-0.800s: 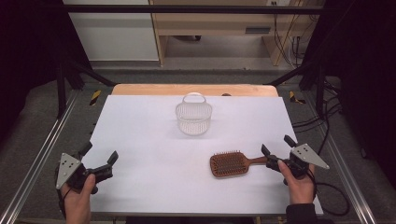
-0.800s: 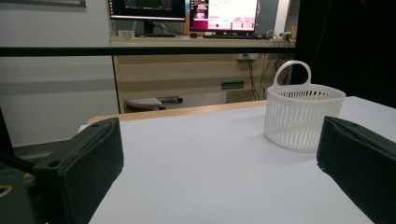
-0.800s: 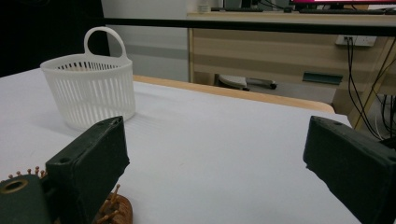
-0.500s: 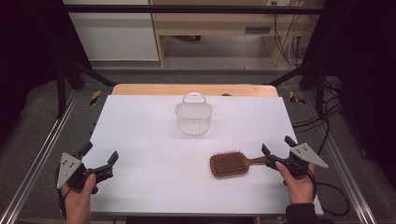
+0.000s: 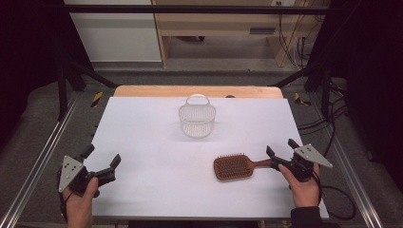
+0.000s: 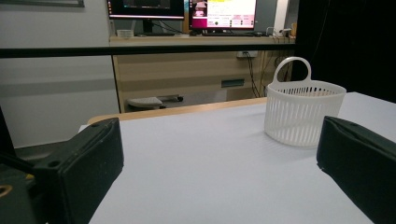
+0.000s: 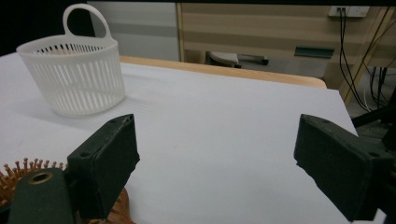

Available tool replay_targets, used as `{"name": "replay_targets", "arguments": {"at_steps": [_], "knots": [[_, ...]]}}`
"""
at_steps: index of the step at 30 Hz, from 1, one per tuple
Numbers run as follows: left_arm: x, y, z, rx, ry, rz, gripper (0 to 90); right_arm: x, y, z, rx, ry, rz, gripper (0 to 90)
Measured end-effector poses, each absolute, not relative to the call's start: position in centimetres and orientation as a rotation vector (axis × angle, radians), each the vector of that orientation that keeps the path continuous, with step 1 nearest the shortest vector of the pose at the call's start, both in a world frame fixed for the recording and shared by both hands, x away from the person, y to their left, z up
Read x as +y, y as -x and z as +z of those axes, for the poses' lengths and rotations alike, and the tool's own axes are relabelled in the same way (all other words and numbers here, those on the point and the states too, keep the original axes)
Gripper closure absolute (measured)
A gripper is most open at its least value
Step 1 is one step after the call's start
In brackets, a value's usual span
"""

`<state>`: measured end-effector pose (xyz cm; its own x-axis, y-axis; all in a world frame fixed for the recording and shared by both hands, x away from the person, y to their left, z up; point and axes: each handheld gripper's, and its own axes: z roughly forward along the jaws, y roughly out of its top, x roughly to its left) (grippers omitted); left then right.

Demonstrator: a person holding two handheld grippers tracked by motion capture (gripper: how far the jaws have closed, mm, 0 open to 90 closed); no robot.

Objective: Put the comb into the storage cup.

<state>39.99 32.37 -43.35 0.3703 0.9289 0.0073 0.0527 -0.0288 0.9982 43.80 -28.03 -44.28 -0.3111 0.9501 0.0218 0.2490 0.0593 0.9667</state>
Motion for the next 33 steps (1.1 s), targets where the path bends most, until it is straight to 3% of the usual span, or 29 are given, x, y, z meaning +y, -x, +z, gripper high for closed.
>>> {"name": "replay_targets", "arguments": {"at_steps": [1, 4, 5, 6, 7, 8, 11, 13, 14, 15, 17, 18, 20, 33], "knots": [[32.3, -40.0, -43.3, 0.953, -1.423, 0.913, 0.8, -28.0, -43.9, -44.0, 1.681, -1.235, 1.258, 20.2], [32.2, -40.0, -43.3, 0.947, -1.430, 0.921, 0.9, -27.9, -44.1, -43.7, 1.697, -1.241, 1.234, 22.5], [32.2, -40.0, -43.4, 0.947, -1.435, 0.922, 0.9, -27.6, -44.4, -43.2, 1.717, -1.238, 1.203, 29.0], [32.2, -40.0, -43.4, 0.947, -1.436, 0.923, 0.9, -27.6, -44.4, -43.2, 1.717, -1.238, 1.203, 29.0], [32.2, -39.9, -43.4, 0.945, -1.437, 0.923, 1.0, -27.3, -44.7, -42.8, 1.737, -1.227, 1.187, 36.4], [32.2, -39.9, -43.4, 0.945, -1.437, 0.923, 1.0, -27.3, -44.7, -42.8, 1.737, -1.227, 1.187, 36.4], [32.2, -39.9, -43.4, 0.945, -1.435, 0.924, 1.0, -26.9, -45.7, -41.8, 1.783, -1.201, 1.163, 50.7], [32.3, -39.9, -43.4, 0.947, -1.433, 0.924, 1.1, -26.5, -47.0, -40.9, 1.843, -1.165, 1.126, 64.9], [32.3, -39.9, -43.4, 0.948, -1.433, 0.925, 1.1, -26.5, -47.0, -40.9, 1.843, -1.165, 1.126, 64.9], [32.3, -39.9, -43.4, 0.949, -1.433, 0.924, 1.1, -26.2, -47.9, -40.6, 1.895, -1.140, 1.085, 72.9], [32.3, -39.9, -43.4, 0.950, -1.432, 0.924, 1.2, -26.0, -48.3, -40.5, 1.912, -1.129, 1.063, 76.3], [32.3, -39.9, -43.4, 0.949, -1.435, 0.925, 1.2, -25.8, -49.2, -40.5, 1.962, -1.138, 1.034, 83.6], [32.3, -39.9, -43.4, 0.946, -1.439, 0.926, 1.2, -25.8, -50.0, -40.9, 2.006, -1.166, 1.004, 88.6], [32.2, -39.9, -43.4, 0.936, -1.449, 0.929, 1.3, -25.7, -51.6, -43.9, 2.230, -1.279, 0.844, 90.0]]}}
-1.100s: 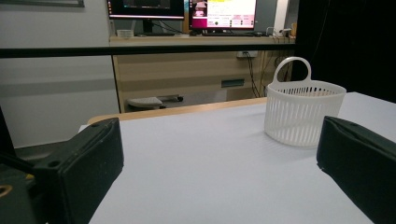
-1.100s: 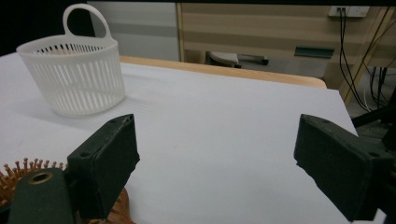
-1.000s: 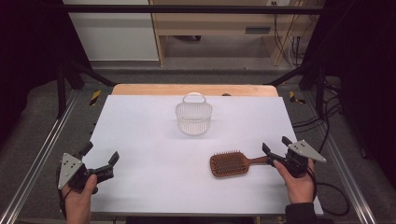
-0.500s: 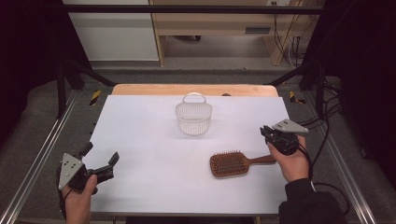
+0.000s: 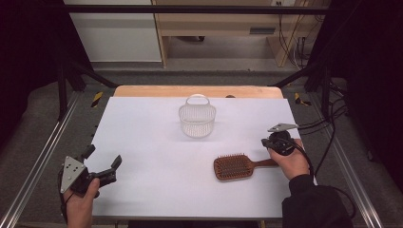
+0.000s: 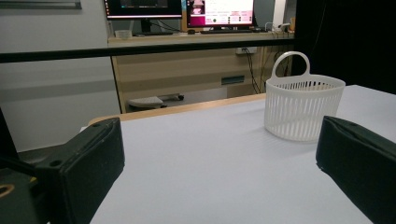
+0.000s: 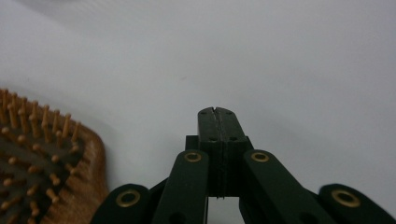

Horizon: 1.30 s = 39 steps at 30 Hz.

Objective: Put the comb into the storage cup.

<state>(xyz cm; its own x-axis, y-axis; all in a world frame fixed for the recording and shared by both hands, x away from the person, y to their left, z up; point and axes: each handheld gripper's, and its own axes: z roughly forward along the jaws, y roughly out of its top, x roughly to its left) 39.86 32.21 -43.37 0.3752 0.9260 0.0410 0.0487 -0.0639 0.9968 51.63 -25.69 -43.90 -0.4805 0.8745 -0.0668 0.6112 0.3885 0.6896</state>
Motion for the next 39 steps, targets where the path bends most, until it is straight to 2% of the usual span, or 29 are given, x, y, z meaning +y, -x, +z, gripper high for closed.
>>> {"name": "replay_targets", "arguments": {"at_steps": [12, 26, 39], "knots": [[32.1, -39.8, -43.3, 0.924, -1.459, 0.930, 1.4, -25.7, -49.4, -46.1, 2.361, -1.290, 0.756, 90.0], [32.0, -39.9, -43.4, 0.922, -1.470, 0.926, 1.7, -24.6, -45.5, -45.8, 2.491, -1.271, 0.752, 90.0], [32.1, -39.9, -43.4, 0.925, -1.470, 0.927, 1.7, -23.3, -44.1, -45.7, 2.550, -1.272, 0.775, 90.0]]}}
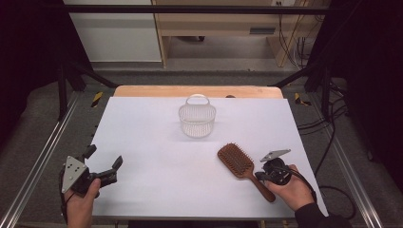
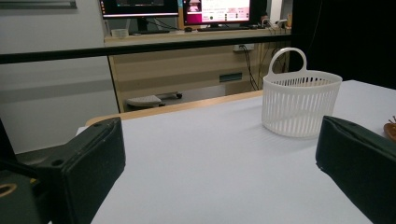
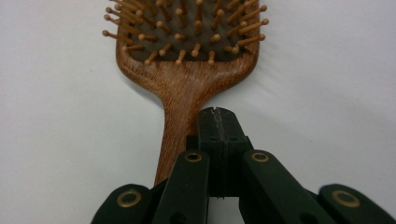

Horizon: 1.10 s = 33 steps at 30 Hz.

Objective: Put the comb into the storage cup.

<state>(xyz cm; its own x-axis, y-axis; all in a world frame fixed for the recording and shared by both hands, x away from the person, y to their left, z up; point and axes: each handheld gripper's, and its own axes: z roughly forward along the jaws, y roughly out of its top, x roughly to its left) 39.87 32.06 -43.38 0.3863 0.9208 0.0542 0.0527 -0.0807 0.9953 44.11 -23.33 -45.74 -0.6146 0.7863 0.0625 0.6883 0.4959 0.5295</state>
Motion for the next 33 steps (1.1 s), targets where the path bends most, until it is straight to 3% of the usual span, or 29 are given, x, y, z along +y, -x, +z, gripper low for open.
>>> {"name": "replay_targets", "arguments": {"at_steps": [13, 16, 23, 28, 33], "knots": [[32.3, -39.9, -43.3, 0.931, -1.462, 0.929, 1.7, -23.4, -43.4, -44.8, 2.501, -1.309, 0.853, 88.9], [32.3, -39.9, -43.3, 0.932, -1.463, 0.929, 1.8, -23.3, -42.9, -44.4, 2.481, -1.313, 0.862, 77.9], [32.3, -39.8, -43.2, 0.928, -1.460, 0.929, 1.8, -22.7, -42.4, -43.9, 2.436, -1.312, 0.846, 32.8], [32.4, -39.8, -43.2, 0.931, -1.459, 0.927, 1.7, -21.6, -42.2, -44.1, 2.409, -1.289, 0.797, 9.2], [32.4, -39.8, -43.3, 0.934, -1.458, 0.927, 1.7, -20.9, -42.4, -44.8, 2.454, -1.308, 0.745, 7.6]]}}
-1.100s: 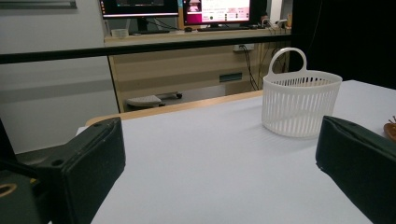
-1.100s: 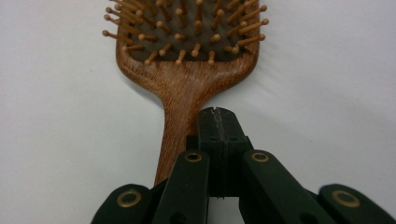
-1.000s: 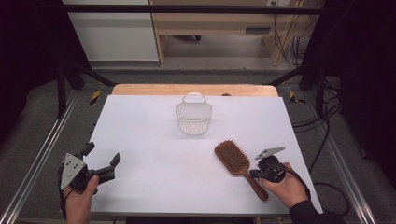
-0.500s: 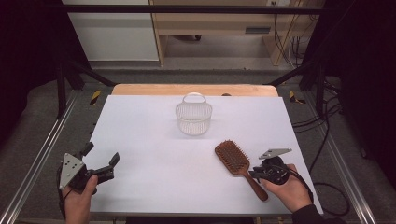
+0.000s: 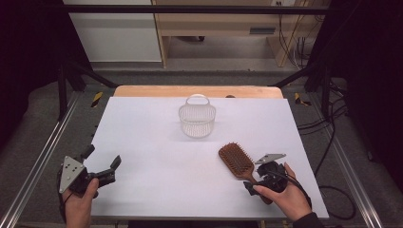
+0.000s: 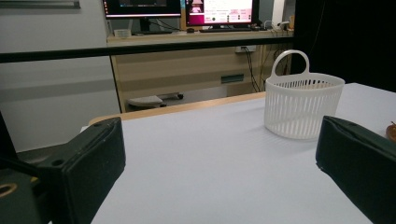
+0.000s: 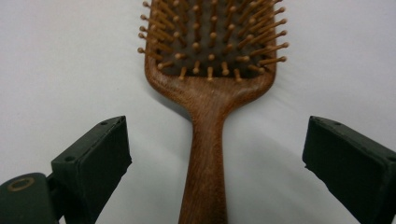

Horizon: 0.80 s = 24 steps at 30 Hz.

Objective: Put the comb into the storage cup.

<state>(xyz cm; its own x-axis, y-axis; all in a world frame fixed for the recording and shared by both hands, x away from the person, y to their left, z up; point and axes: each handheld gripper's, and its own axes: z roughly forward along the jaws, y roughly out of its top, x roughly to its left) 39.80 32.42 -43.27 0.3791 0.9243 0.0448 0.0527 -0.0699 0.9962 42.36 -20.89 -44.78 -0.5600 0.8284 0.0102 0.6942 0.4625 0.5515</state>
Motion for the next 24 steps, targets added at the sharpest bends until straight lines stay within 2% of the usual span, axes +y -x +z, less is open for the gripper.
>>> {"name": "replay_targets", "arguments": {"at_steps": [13, 24], "knots": [[32.5, -39.8, -43.3, 0.936, -1.459, 0.923, 1.7, -20.1, -43.1, -45.6, 2.499, -1.322, 0.696, 7.6], [32.6, -39.8, -43.2, 0.937, -1.455, 0.925, 1.7, -19.5, -43.8, -45.5, 2.522, -1.321, 0.610, 32.3]]}}
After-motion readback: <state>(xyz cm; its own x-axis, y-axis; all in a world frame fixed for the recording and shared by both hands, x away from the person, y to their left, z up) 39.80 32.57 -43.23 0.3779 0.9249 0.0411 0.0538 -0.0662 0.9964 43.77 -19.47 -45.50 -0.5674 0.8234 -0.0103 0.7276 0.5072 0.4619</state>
